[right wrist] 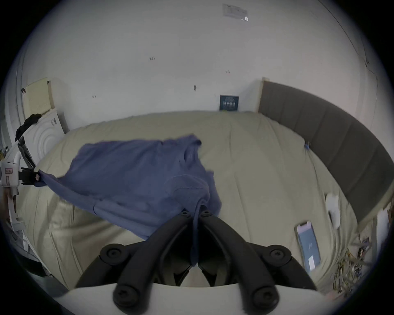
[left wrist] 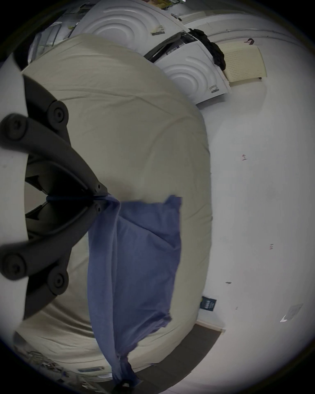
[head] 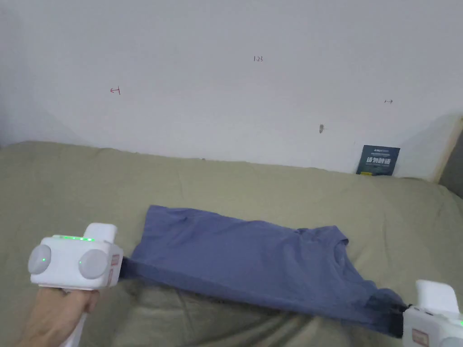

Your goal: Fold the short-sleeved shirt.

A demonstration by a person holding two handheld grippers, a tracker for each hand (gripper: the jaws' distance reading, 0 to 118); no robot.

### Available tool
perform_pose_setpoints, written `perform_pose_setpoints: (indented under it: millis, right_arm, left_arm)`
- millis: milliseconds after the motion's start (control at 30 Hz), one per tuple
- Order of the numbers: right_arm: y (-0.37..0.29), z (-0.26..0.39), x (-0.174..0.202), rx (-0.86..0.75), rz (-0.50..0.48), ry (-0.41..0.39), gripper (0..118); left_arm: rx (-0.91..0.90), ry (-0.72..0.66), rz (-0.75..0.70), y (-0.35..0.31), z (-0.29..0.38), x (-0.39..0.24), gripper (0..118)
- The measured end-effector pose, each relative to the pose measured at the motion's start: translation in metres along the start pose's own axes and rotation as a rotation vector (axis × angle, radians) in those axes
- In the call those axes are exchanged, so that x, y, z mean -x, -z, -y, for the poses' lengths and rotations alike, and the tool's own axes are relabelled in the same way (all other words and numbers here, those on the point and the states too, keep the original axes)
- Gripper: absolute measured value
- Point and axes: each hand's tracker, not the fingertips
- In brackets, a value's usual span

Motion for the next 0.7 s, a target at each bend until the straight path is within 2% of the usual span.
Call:
perform_pose_setpoints:
  millis: [200, 433, 700]
  right_arm:
    - [-0.036, 0.062, -0.007, 0.026, -0.006, 0.085, 4]
    - [-0.071, 0.114, -0.012, 0.055, -0.004, 0.114, 4]
    - [-0.087, 0.151, -0.019, 0.091, -0.014, 0.107, 4]
  left_arm:
    - [0.034, -0.013, 0.010, -0.027, 0.065, 0.015, 0]
    - [0.054, -0.044, 0.043, -0.065, 0.135, 0.027, 0]
    - [0.042, -0.039, 0.048, -0.103, 0.175, 0.030, 0]
